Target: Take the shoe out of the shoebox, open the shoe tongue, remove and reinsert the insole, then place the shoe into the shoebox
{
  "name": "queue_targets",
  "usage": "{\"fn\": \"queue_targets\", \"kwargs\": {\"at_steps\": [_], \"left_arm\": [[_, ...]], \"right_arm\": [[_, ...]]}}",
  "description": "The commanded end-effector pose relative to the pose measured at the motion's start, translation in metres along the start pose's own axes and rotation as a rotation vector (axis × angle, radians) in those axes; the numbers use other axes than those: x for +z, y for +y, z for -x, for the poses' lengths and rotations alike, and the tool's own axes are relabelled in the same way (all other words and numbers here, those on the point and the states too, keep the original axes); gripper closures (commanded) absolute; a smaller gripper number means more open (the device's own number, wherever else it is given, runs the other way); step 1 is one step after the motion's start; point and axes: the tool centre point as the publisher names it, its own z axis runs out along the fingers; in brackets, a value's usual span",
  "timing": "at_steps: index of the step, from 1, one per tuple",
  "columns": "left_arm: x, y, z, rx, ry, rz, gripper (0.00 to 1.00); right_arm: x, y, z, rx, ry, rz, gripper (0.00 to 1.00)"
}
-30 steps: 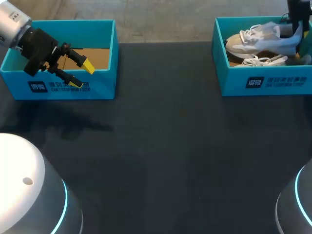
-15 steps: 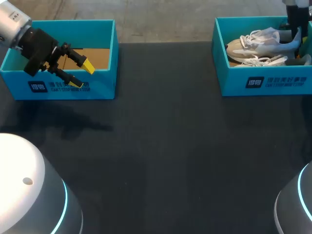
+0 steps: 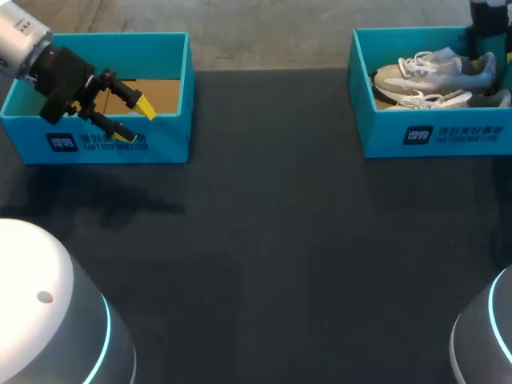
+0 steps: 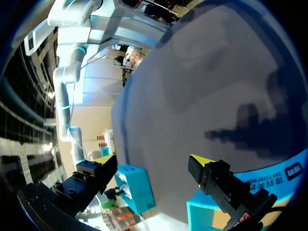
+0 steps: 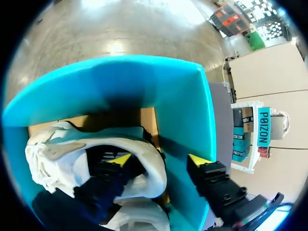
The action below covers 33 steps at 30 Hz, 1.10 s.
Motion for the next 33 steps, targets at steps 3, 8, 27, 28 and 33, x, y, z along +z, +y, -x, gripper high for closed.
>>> {"fn": "queue_targets", "kwargs": {"at_steps": [3, 8, 27, 28, 33], "left_arm": [[-0.006, 0.01, -0.01, -0.172, -0.079, 0.085, 0.0], [-0.008, 0.018, -0.018, -0.288, -0.094, 0.12, 0.0], [-0.025, 0.041, 0.032, -0.935, 0.053, 0.173, 0.0], [-0.025, 0.043, 0.032, -0.972, 0.03, 0.168, 0.0], [-0.03, 0.054, 0.023, -1.184, -0.014, 0.3, 0.0]], "right_arm": [[-0.023, -0.017, 0.001, -0.014, 0.021, 0.025, 0.0], [-0.038, -0.028, -0.005, -0.041, 0.047, 0.028, 0.0], [-0.048, -0.056, -0.014, -0.051, 0.084, 0.019, 0.0], [-0.05, -0.058, -0.015, -0.054, 0.087, 0.023, 0.0], [-0.066, -0.07, -0.013, -0.051, 0.12, 0.044, 0.0]]}}
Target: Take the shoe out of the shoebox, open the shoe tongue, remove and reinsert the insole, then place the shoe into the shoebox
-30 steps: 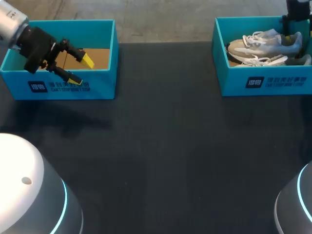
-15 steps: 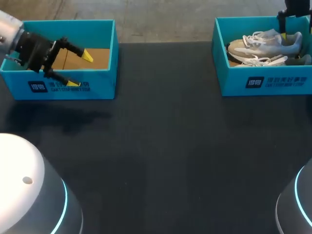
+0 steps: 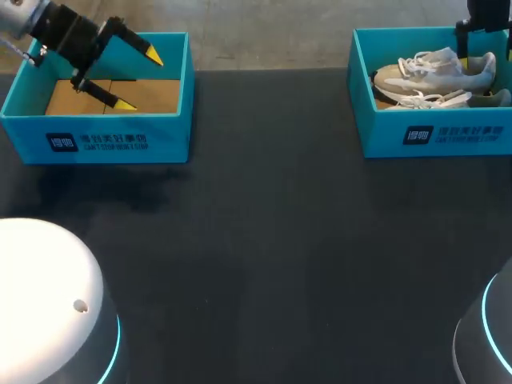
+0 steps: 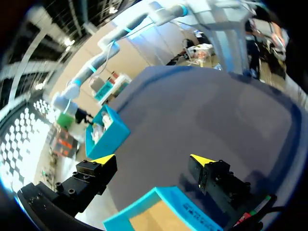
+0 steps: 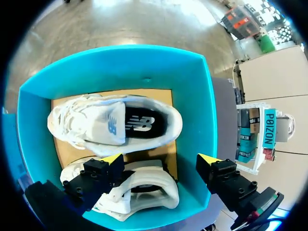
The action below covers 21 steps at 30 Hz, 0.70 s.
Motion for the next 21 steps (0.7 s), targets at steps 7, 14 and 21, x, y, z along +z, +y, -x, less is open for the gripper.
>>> {"fn": "queue_targets", "kwargs": {"at_steps": [7, 14, 21], "left_arm": [[-0.003, 0.026, 0.01, -0.536, -0.198, 0.162, 0.0], [-0.01, 0.041, 0.014, -0.674, -0.294, 0.262, 0.0], [-0.012, 0.044, 0.013, -0.666, -0.308, 0.284, 0.0]], "right_arm": [[-0.043, -0.036, 0.004, -0.013, 0.034, 0.077, 0.0], [-0.068, -0.057, -0.004, -0.056, 0.064, 0.128, 0.0], [-0.088, -0.084, -0.022, -0.129, 0.097, 0.188, 0.0]]}}
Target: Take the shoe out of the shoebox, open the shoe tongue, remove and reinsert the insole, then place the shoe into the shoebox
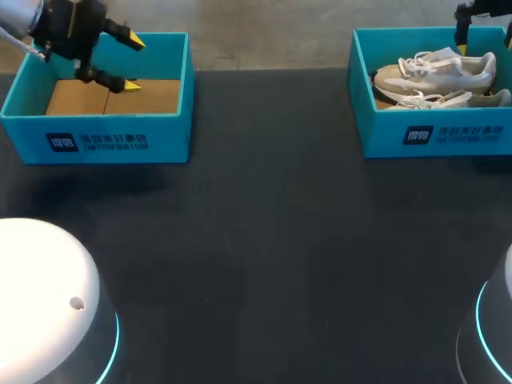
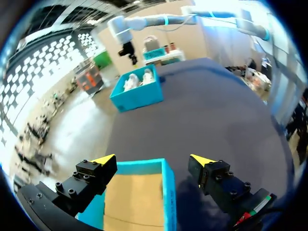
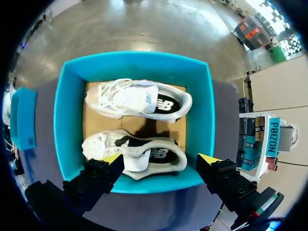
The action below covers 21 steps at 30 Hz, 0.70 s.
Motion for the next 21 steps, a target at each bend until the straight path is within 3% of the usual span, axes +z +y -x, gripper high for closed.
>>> {"fn": "queue_targets", "kwargs": {"at_steps": [1, 3, 16, 18, 21], "left_arm": [[0.0, -0.006, -0.011, -0.069, -0.089, 0.058, 0.0], [0.0, -0.006, -0.011, -0.069, -0.089, 0.058, 0.0], [0.0, -0.006, -0.011, -0.069, -0.089, 0.058, 0.0], [0.0, -0.004, -0.015, -0.219, -0.053, 0.14, 0.0], [-0.005, -0.01, -0.01, -0.483, -0.065, 0.186, 0.0]], "right_arm": [[-0.012, -0.027, -0.008, -0.023, -0.004, 0.124, 0.0], [-0.02, -0.035, -0.012, -0.025, 0.053, 0.129, 0.0], [-0.033, -0.062, -0.031, -0.041, 0.026, 0.116, 0.0], [-0.033, -0.063, -0.031, -0.036, 0.015, 0.115, 0.0], [-0.032, -0.065, -0.029, -0.035, 0.004, 0.106, 0.0]]}}
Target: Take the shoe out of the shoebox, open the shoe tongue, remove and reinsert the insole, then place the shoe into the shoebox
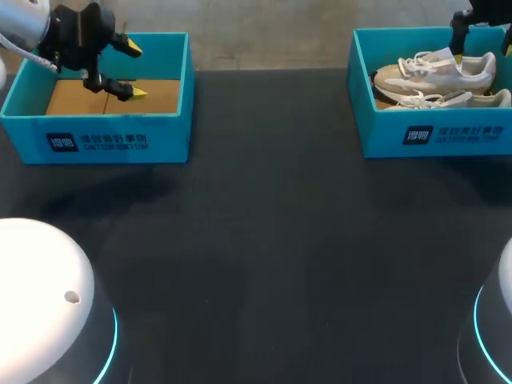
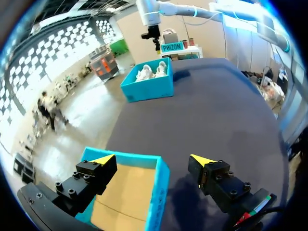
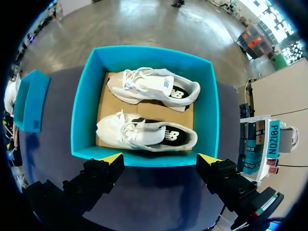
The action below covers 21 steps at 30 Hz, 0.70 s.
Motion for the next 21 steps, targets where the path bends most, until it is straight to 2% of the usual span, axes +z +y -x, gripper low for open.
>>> {"fn": "queue_targets", "kwargs": {"at_steps": [1, 3, 5, 13, 16, 21], "left_arm": [[-0.009, -0.013, 0.007, -0.38, 0.019, 0.144, 0.0], [-0.012, -0.017, 0.009, -0.495, 0.041, 0.156, 0.0], [-0.016, -0.018, 0.009, -0.564, 0.045, 0.205, 0.0], [-0.013, -0.009, 0.015, -1.026, 0.046, 0.242, 0.0], [-0.013, -0.006, 0.015, -1.143, 0.078, 0.264, 0.0], [-0.018, 0.003, 0.012, -1.193, 0.078, 0.359, 0.0]], "right_arm": [[-0.002, -0.006, 0.001, 0.007, -0.008, 0.025, 0.0], [-0.003, -0.006, 0.002, 0.007, -0.005, 0.023, 0.0], [-0.005, -0.008, 0.002, -0.013, -0.006, 0.02, 0.0], [-0.012, -0.021, -0.007, -0.062, -0.002, -0.014, 0.0], [-0.014, -0.03, -0.01, -0.066, 0.007, -0.029, 0.0], [-0.015, -0.044, -0.015, -0.071, 0.017, -0.049, 0.0]]}}
